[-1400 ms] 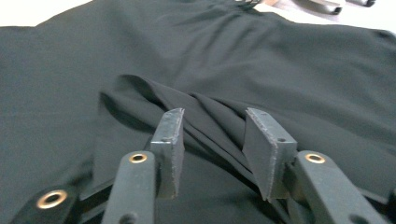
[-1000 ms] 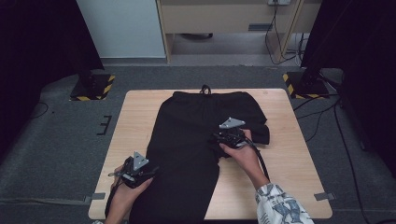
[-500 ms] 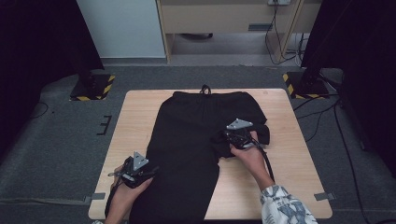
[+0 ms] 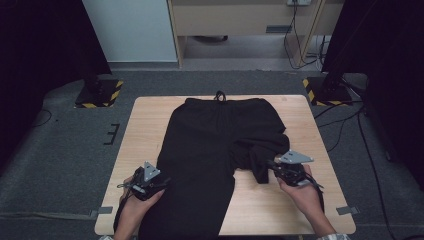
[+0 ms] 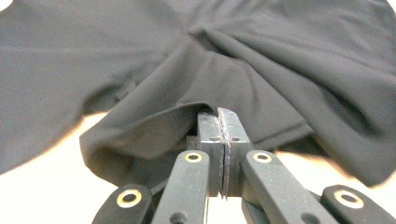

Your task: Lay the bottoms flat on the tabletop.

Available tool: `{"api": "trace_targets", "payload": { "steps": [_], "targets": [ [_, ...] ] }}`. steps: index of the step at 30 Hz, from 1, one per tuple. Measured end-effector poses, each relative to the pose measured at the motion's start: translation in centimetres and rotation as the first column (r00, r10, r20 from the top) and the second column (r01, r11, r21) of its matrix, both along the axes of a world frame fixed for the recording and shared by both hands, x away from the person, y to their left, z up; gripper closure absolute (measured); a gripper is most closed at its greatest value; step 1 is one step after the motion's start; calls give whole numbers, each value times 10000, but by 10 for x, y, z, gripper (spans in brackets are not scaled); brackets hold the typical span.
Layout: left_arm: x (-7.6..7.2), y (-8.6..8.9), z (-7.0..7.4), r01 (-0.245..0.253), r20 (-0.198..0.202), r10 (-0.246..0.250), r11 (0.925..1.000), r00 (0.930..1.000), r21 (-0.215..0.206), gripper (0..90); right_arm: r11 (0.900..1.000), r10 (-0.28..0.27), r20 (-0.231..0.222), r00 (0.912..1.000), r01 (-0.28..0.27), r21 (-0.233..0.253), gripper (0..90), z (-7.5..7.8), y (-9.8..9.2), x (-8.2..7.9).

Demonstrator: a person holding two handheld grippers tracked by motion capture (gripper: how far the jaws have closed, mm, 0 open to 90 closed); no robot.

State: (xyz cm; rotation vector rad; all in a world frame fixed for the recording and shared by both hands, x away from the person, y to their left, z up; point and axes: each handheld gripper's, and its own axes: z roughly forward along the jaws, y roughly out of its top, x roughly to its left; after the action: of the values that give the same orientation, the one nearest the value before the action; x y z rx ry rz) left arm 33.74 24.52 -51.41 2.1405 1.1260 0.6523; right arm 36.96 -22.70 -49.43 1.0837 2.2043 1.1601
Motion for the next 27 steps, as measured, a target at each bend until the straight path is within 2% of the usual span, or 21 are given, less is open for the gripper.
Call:
{"api": "trace_targets", "payload": {
  "steps": [3, 9, 12, 13, 15, 16, 18, 19, 24, 27],
  "targets": [
    [3, -3, 0, 83, 19, -83, 10000, 10000, -32, 368, 9992, -393, -183, 9991, 393, 31, 896, -5, -19, -10],
    [8, -9, 1, 312, 63, -311, 9995, 9995, -40, 368, 9959, -886, -794, 9929, 871, -226, 896, -11, -51, -31],
    [10, -11, 1, 388, 41, -388, 9992, 9992, -18, 368, 9906, -1367, -1061, 9849, 1350, -231, 894, -10, -73, -43],
    [10, -12, 0, 397, 26, -397, 9992, 9992, -11, 367, 9888, -1494, -1213, 9813, 1480, -198, 874, -11, -79, -45],
    [10, -12, 0, 396, 12, -396, 9992, 9992, 11, 367, 9858, -1669, -1397, 9760, 1678, -51, 743, -13, -87, -49],
    [10, -12, 0, 386, 18, -386, 9993, 9993, 6, 367, 9838, -1751, -1380, 9748, 1787, 137, 663, -13, -89, -51],
    [10, -11, 0, 354, 24, -354, 9994, 9994, 7, 367, 9829, -1807, -1093, 9774, 1835, 161, 601, -8, -91, -54],
    [10, -11, 0, 329, 24, -329, 9995, 9995, 3, 367, 9808, -1925, -1012, 9761, 1948, 130, 580, -6, -91, -54],
    [9, -10, 0, 270, 21, -270, 9996, 9996, -29, 367, 9737, -2276, -732, 9710, 2278, -47, 577, 0, -87, -44],
    [9, -9, 1, 259, 75, -258, 9996, 9996, -107, 368, 9684, -2491, -1058, 9627, 2490, -139, 573, 1, -89, -39]
  ]
}}
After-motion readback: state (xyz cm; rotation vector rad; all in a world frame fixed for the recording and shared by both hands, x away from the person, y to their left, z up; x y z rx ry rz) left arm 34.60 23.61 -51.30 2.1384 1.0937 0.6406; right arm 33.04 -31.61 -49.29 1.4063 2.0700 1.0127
